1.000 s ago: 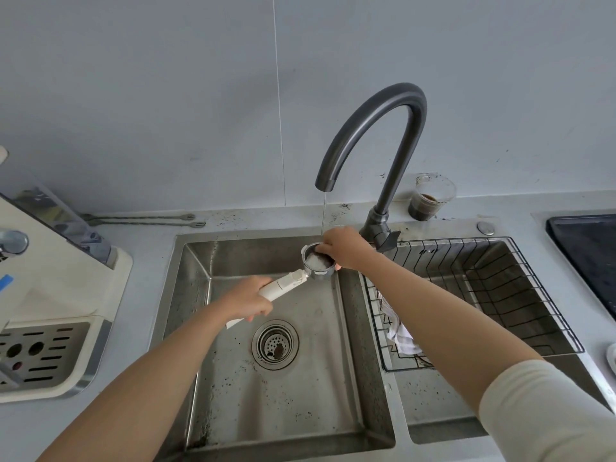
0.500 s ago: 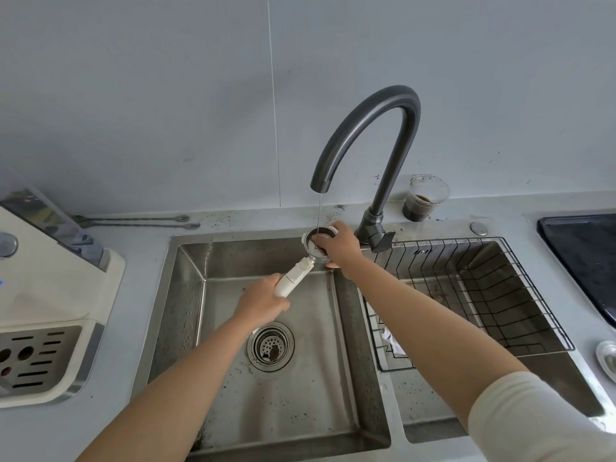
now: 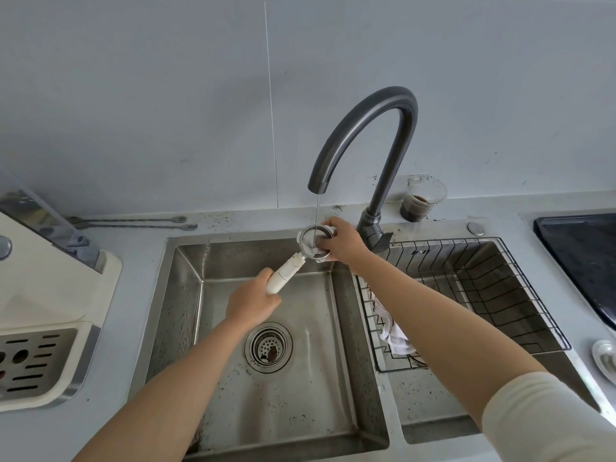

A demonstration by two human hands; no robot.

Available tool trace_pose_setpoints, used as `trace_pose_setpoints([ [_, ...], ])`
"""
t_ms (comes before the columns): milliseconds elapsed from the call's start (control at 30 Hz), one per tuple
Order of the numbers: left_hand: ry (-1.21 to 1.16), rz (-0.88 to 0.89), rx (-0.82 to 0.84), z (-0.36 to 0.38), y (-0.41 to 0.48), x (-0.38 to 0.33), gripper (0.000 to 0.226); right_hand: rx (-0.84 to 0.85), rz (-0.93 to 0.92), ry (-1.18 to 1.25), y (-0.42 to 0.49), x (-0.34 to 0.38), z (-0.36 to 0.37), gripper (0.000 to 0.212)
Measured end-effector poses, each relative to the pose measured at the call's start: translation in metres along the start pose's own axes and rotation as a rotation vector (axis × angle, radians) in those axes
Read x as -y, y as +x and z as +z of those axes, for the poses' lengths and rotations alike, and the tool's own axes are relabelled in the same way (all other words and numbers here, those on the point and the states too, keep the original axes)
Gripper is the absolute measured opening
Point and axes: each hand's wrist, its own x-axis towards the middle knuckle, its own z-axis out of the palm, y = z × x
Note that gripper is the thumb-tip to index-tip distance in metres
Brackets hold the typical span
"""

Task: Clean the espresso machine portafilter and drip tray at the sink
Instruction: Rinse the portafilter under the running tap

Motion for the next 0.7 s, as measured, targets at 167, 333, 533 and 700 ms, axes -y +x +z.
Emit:
trace_pose_setpoints([
  [167, 0.051, 0.021, -0.017, 0.001, -0.001, 0.0, 0.017, -0.084, -0.05, -0.052, -0.002, 0.002, 0.009, 0.013],
  [333, 0.069, 0.013, -0.01, -0.002, 0.0, 0.003, 0.018, 0.001, -0.073, -0.13, 0.0, -0.001, 0.008, 0.04],
  [533, 0.12, 0.014, -0.015, -0.009, 0.002, 0.006, 0.018, -0.007, -0.097, -0.069, 0.006, -0.005, 0.005, 0.006],
  [700, 0.204, 0.017, -0.065, -0.022, 0.002, 0.01, 0.019, 0.121, 0.034, 0.245, 0.003, -0.003, 0.004, 0.012],
])
